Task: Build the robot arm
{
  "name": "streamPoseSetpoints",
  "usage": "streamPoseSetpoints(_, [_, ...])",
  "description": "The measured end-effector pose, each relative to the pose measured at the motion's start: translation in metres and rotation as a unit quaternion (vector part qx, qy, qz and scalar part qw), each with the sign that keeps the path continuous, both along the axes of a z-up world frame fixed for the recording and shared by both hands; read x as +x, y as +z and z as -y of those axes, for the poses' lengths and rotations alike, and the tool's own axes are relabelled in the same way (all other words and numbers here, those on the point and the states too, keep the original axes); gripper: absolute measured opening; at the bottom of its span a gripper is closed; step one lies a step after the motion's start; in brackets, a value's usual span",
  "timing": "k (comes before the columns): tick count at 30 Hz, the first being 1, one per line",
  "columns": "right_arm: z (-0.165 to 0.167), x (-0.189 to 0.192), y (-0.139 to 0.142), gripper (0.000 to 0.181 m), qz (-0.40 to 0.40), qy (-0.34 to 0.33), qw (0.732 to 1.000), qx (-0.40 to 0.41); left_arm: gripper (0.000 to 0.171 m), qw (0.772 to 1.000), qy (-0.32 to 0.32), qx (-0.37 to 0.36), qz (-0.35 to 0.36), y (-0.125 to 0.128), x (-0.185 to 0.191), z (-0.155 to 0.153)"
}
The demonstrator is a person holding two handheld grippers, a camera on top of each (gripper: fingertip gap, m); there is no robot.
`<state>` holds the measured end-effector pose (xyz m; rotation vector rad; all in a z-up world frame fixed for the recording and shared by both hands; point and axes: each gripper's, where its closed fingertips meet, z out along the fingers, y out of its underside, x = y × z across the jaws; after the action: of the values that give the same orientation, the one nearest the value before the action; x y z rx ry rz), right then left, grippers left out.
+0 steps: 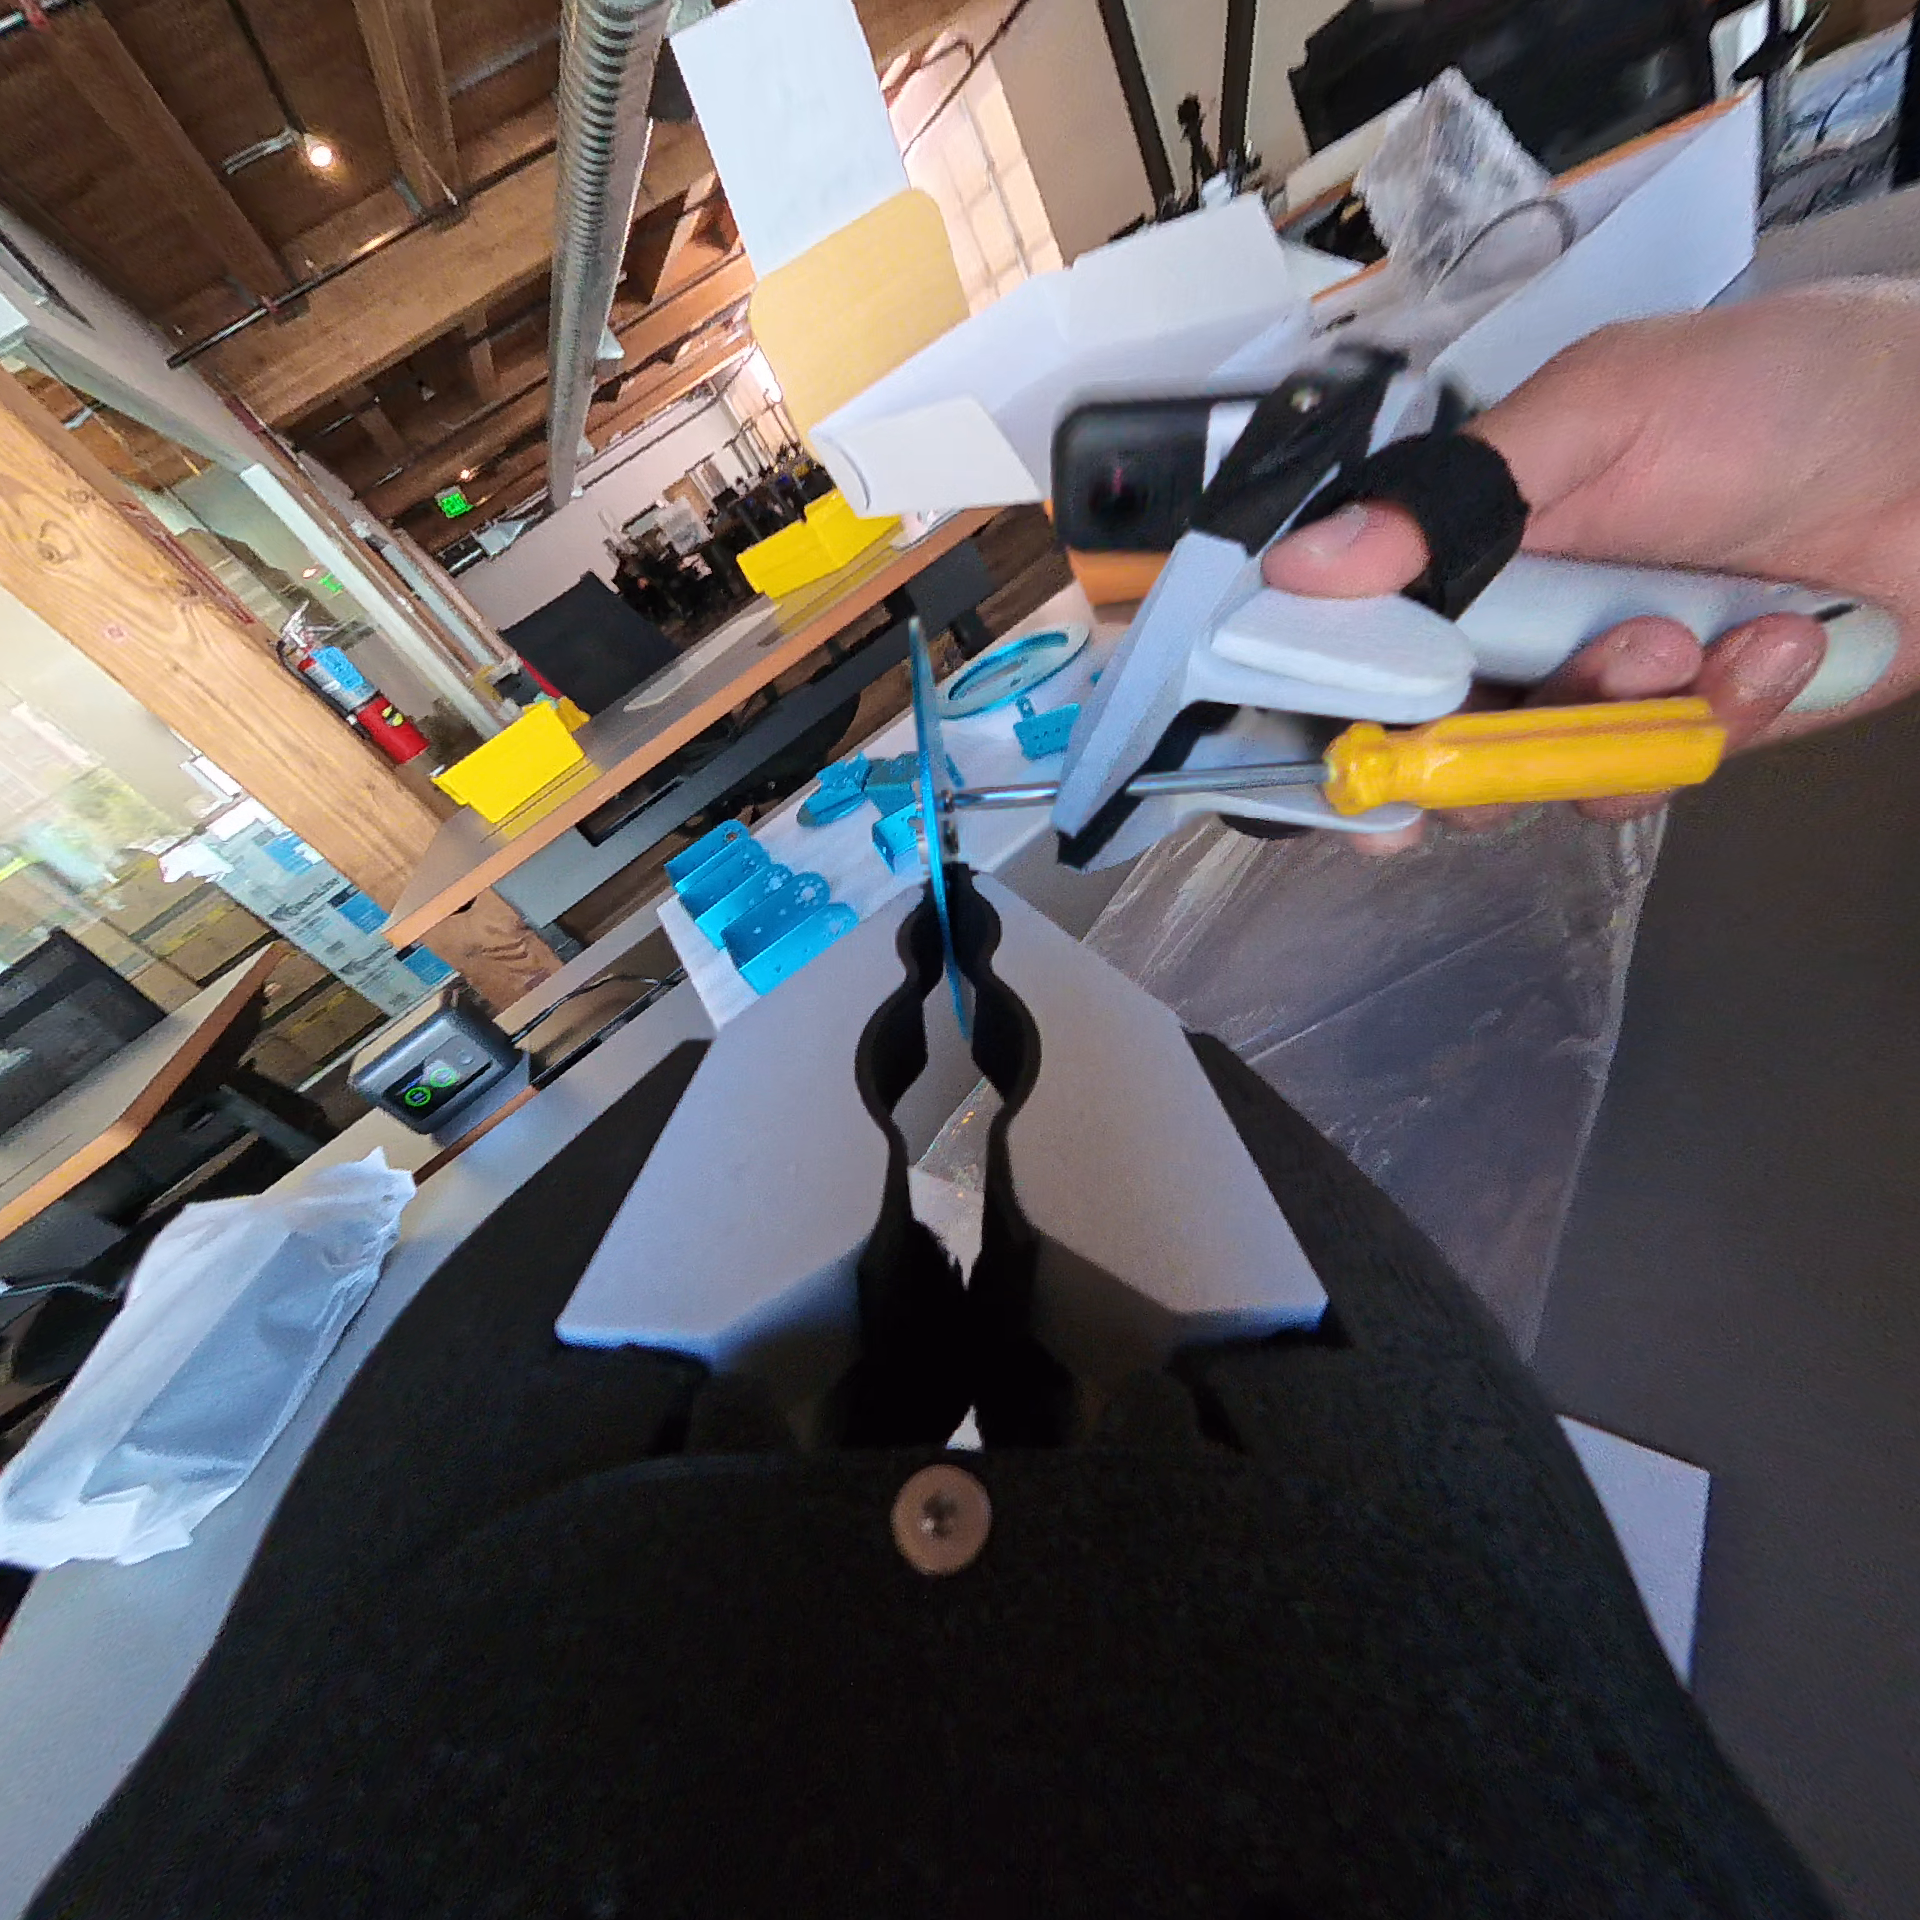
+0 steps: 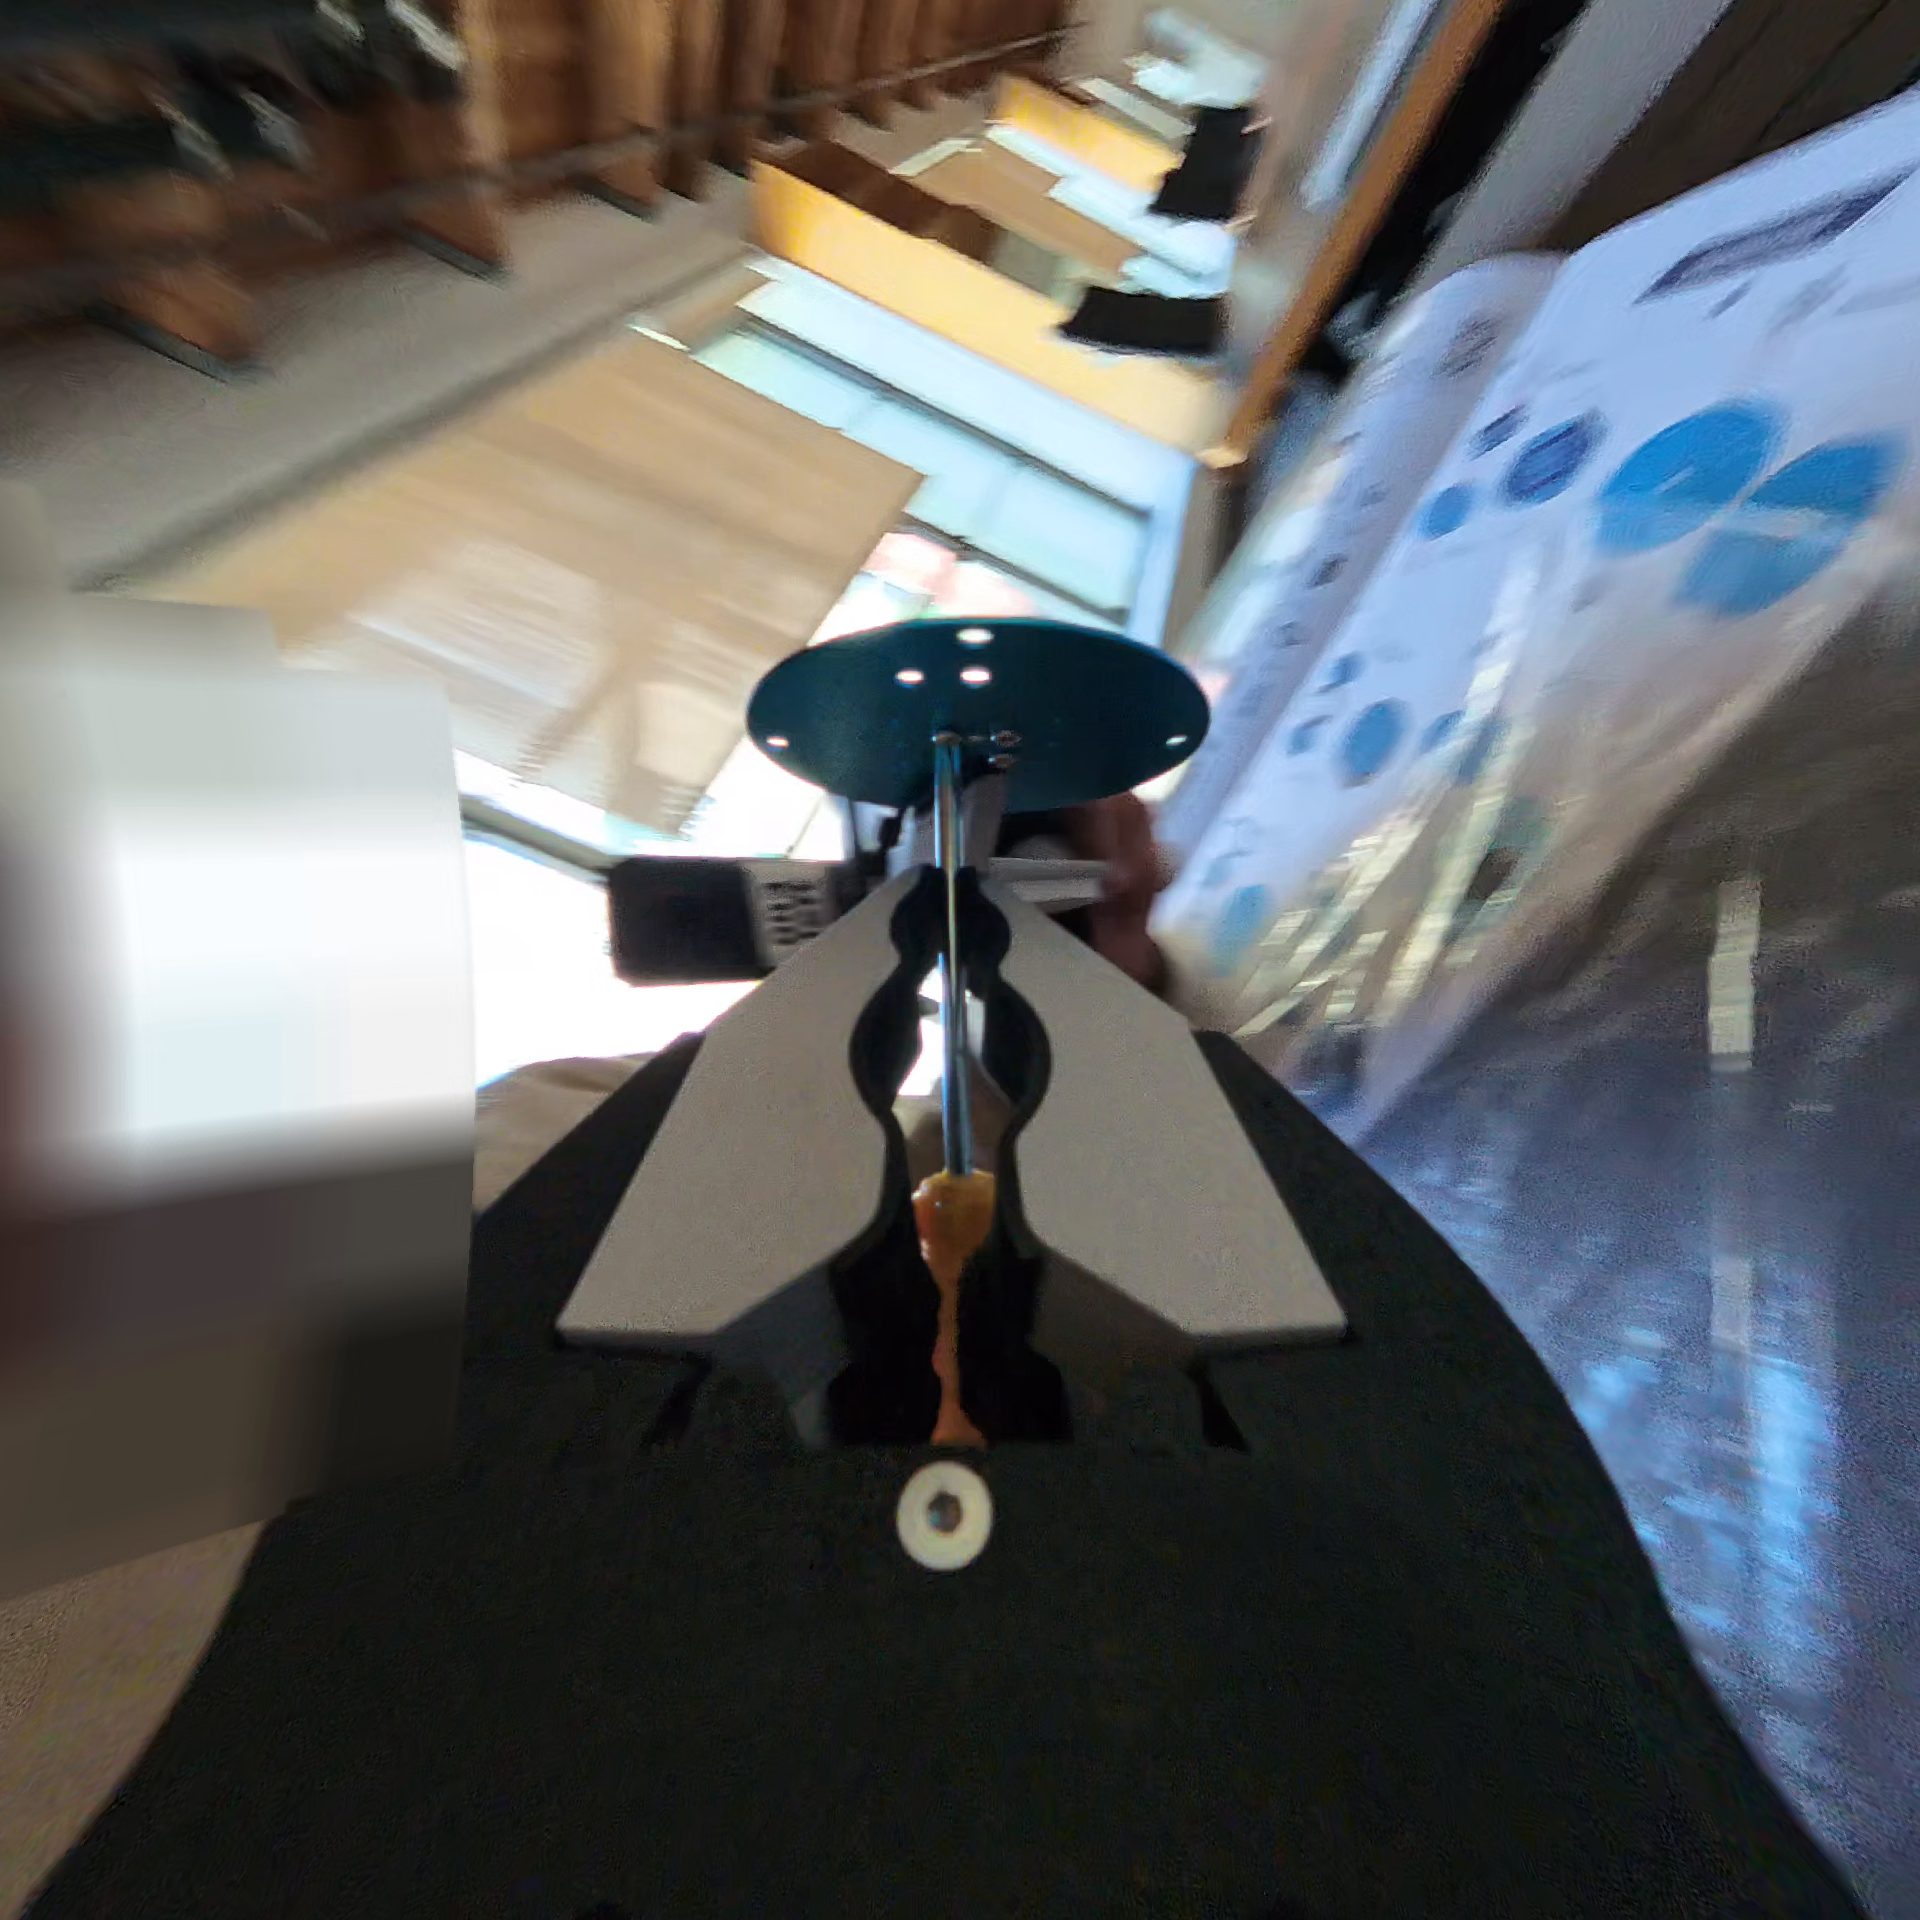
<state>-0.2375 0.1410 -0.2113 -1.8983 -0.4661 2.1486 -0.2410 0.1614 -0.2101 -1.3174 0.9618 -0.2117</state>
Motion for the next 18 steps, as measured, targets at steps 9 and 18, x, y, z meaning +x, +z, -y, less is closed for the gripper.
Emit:
streamPoseSetpoints(9, [-0.028,0.012,-0.025,0.002,0.362,-0.141,0.823,0.414,0.001,0.999,0.03,-0.009,-0.037,-0.012,0.003,-0.007])
streamPoseSetpoints(18, [0.0,0.005,-0.005,0.001,0.189,-0.034,0.965,0.177,0.001,1.0,-0.014,0.012,0.0,0.006,0.007,0.008])
